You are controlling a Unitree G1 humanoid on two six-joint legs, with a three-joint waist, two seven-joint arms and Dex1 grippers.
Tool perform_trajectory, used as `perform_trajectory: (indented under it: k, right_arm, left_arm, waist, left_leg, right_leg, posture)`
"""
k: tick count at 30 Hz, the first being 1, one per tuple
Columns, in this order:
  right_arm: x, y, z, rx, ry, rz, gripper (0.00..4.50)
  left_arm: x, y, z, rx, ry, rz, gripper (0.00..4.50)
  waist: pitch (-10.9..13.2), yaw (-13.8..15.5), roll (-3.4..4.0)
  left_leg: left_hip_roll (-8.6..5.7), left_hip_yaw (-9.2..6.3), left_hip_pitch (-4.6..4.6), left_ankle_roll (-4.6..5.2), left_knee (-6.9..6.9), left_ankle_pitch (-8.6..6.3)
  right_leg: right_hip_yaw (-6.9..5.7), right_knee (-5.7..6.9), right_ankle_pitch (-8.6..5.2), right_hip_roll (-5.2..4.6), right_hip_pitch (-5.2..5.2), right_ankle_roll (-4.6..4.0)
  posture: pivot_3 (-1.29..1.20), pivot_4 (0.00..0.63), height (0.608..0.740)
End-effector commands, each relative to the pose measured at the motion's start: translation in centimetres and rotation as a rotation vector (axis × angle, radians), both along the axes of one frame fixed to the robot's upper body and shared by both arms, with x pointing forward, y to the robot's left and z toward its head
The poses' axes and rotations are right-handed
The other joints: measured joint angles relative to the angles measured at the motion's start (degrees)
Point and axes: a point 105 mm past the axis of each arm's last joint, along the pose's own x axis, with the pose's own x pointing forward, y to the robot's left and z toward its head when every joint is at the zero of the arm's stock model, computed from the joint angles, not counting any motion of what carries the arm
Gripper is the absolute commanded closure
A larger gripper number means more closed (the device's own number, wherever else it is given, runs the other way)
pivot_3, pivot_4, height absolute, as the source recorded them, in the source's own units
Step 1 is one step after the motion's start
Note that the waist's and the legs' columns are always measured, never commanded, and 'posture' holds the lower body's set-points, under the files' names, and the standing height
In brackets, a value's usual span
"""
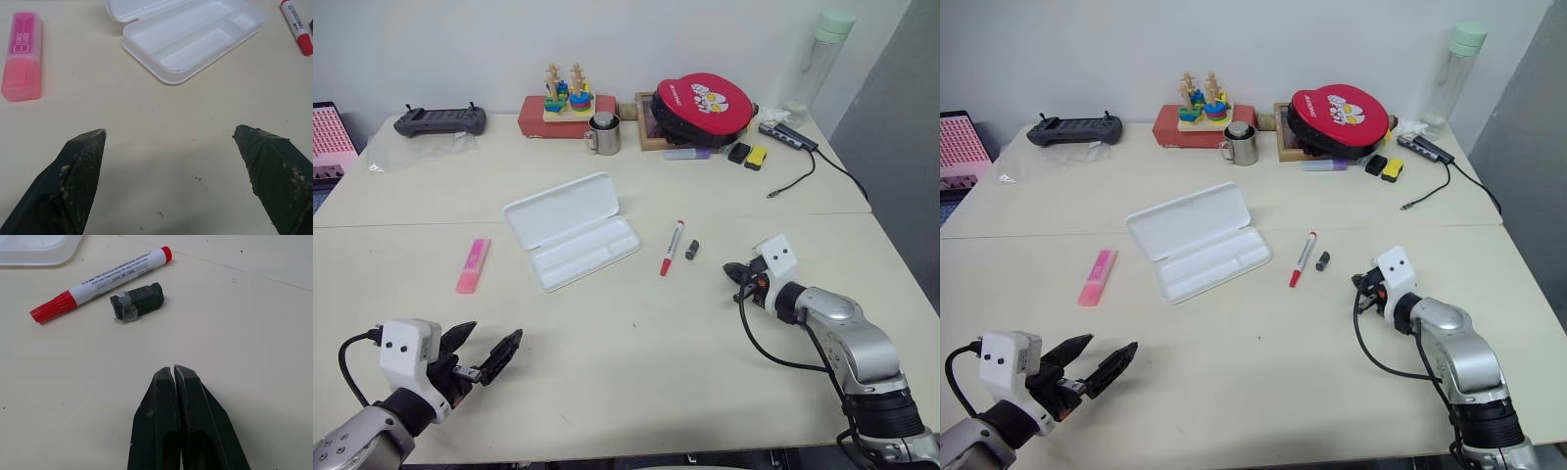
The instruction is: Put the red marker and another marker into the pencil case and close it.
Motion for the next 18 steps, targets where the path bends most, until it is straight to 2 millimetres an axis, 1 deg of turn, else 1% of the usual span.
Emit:
perform_trajectory:
  k: [1, 3, 5, 7, 10, 11, 12, 13, 15, 18]
  right_arm:
    - [0.36, -0.11, 1.59, 0.004, -0.061, 0.01, 4.44]
    - [0.33, -0.07, 1.74, 0.016, -0.064, 0.014, 4.44]
    - [0.2, 0.05, 1.9, 0.039, -0.06, 0.026, 4.08]
    - [0.15, 0.08, 1.92, 0.039, -0.059, 0.032, 3.85]
    - [0.16, 0.08, 1.95, 0.038, -0.061, 0.03, 2.98]
    - [0.16, 0.11, 1.98, 0.037, -0.063, 0.033, 2.79]
    - [0.16, 0.14, 1.99, 0.036, -0.064, 0.035, 2.48]
    - [0.16, 0.16, 2.0, 0.035, -0.064, 0.037, 2.31]
    - [0.07, 0.21, 2.0, 0.036, -0.063, 0.042, 1.74]
    - [0.03, 0.23, 2.04, 0.032, -0.064, 0.047, 1.0]
  left_arm:
    - [0.06, 0.15, 0.35, 0.004, -0.019, 0.005, 0.0]
    - [0.09, 0.16, 0.33, 0.003, -0.018, 0.005, 0.0]
    - [0.17, 0.13, 0.28, 0.0, -0.017, 0.004, 0.0]
    - [0.23, 0.11, 0.2, 0.003, -0.017, 0.001, 0.0]
    - [0.28, 0.09, 0.15, -0.001, -0.016, 0.002, 0.0]
    - [0.33, 0.07, 0.13, 0.0, -0.016, 0.001, 0.0]
    - [0.36, 0.06, 0.12, 0.001, -0.015, 0.0, 0.0]
    - [0.39, 0.03, 0.11, 0.0, -0.015, -0.001, 0.0]
    - [0.35, 0.01, 0.08, 0.0, -0.013, -0.003, 0.0]
    - [0.3, 0.06, 0.08, 0.001, -0.014, 0.0, 0.0]
  waist:
    - [0.0, 0.0, 0.0]
    - [0.0, -0.01, 0.0]
    - [0.0, 0.0, 0.0]
    - [0.0, 0.0, 0.0]
    - [0.0, 0.0, 0.0]
    - [0.0, 0.0, 0.0]
    - [0.0, 0.0, 0.0]
    - [0.0, 0.0, 0.0]
    - [0.0, 0.0, 0.0]
    - [0.0, 0.01, 0.0]
  left_leg:
    - [0.0, 0.0, 0.0, 0.0, 0.0, 0.0]
    - [0.0, 0.0, 0.0, 0.0, 0.0, 0.0]
    - [0.0, 0.0, 0.0, 0.0, 0.0, 0.0]
    - [0.0, 0.0, 0.0, 0.0, 0.0, 0.0]
    - [0.0, 0.0, 0.0, 0.0, 0.0, 0.0]
    - [0.0, 0.0, 0.0, 0.0, 0.0, 0.0]
    - [0.0, 0.0, 0.0, 0.0, 0.0, 0.0]
    - [0.0, 0.0, 0.0, 0.0, 0.0, 0.0]
    - [0.0, 0.0, 0.0, 0.0, 0.0, 0.0]
    - [0.0, 0.0, 0.0, 0.0, 0.0, 0.0]
  right_leg:
    - [0.0, 0.0, 0.0, 0.0, 0.0, 0.0]
    - [0.0, 0.0, 0.0, 0.0, 0.0, 0.0]
    - [0.0, 0.0, 0.0, 0.0, 0.0, 0.0]
    - [0.0, 0.0, 0.0, 0.0, 0.0, 0.0]
    - [0.0, 0.0, 0.0, 0.0, 0.0, 0.0]
    - [0.0, 0.0, 0.0, 0.0, 0.0, 0.0]
    - [0.0, 0.0, 0.0, 0.0, 0.0, 0.0]
    - [0.0, 0.0, 0.0, 0.0, 0.0, 0.0]
    - [0.0, 0.0, 0.0, 0.0, 0.0, 0.0]
    - [0.0, 0.0, 0.0, 0.0, 0.0, 0.0]
  posture:
    - [0.0, 0.15, 0.74]
    - [0.0, 0.15, 0.74]
    - [0.0, 0.15, 0.74]
    - [0.0, 0.15, 0.74]
    - [0.0, 0.15, 0.74]
    - [0.0, 0.15, 0.74]
    - [0.0, 0.15, 0.74]
    - [0.0, 0.15, 0.74]
    - [0.0, 0.15, 0.74]
    - [0.0, 0.15, 0.74]
